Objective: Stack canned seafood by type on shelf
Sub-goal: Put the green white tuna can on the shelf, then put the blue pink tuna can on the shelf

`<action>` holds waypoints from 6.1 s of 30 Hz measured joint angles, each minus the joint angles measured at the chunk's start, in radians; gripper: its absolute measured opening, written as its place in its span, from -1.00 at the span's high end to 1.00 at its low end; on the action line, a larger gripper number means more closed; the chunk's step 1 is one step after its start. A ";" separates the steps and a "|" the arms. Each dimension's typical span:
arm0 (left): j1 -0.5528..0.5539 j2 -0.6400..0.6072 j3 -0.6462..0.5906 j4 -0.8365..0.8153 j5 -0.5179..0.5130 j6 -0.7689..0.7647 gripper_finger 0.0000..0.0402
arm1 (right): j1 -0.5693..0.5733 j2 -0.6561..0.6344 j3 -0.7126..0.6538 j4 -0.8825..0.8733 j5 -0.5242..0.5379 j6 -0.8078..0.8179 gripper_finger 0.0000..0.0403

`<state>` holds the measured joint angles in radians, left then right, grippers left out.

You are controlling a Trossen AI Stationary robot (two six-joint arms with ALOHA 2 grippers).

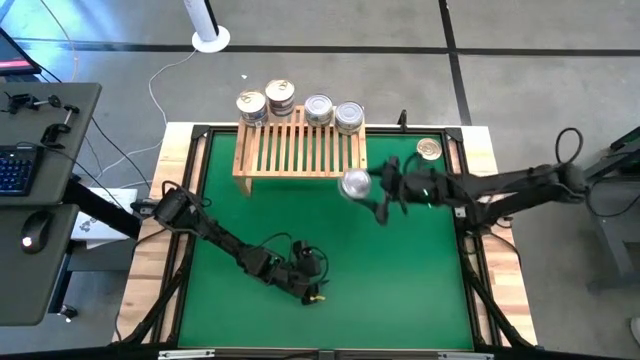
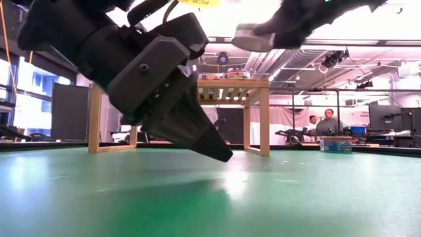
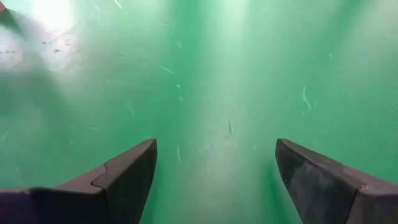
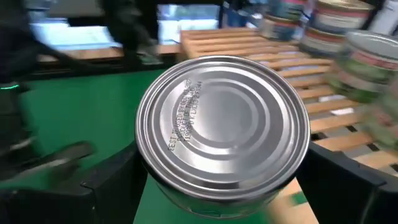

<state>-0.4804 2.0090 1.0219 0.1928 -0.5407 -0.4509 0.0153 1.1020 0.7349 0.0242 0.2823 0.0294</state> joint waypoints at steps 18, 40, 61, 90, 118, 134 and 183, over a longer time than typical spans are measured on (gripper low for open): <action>-0.004 -0.001 0.000 0.022 -0.001 0.006 -0.56 | -0.357 0.208 0.169 -0.101 -0.277 -0.038 -0.87; 0.120 -0.325 0.000 0.106 -0.172 0.260 -0.56 | -0.382 0.208 0.167 -0.163 -0.268 -0.064 -0.98; 0.587 -0.393 0.119 -0.011 0.244 0.377 -0.52 | -0.381 0.024 0.167 -0.193 -0.153 -0.061 -0.98; 0.731 -0.316 0.120 0.001 0.256 0.401 -0.52 | 0.051 -0.157 0.167 -0.521 -0.072 0.259 -0.98; 0.690 -0.229 0.195 -0.006 0.214 0.440 -0.52 | 0.066 -0.138 0.167 -0.664 -0.022 0.337 -0.98; 0.494 -0.340 0.192 -0.167 0.026 0.426 -0.52 | -0.001 -0.123 0.129 -0.899 0.175 0.404 -0.98; 0.497 -0.386 0.193 -0.050 -0.002 0.516 -0.52 | -0.545 -0.120 -0.191 -0.552 0.123 0.209 -0.98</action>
<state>0.0169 1.6227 1.2152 0.1424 -0.5428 0.0648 -0.5293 0.9821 0.5434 -0.5275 0.4049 0.2389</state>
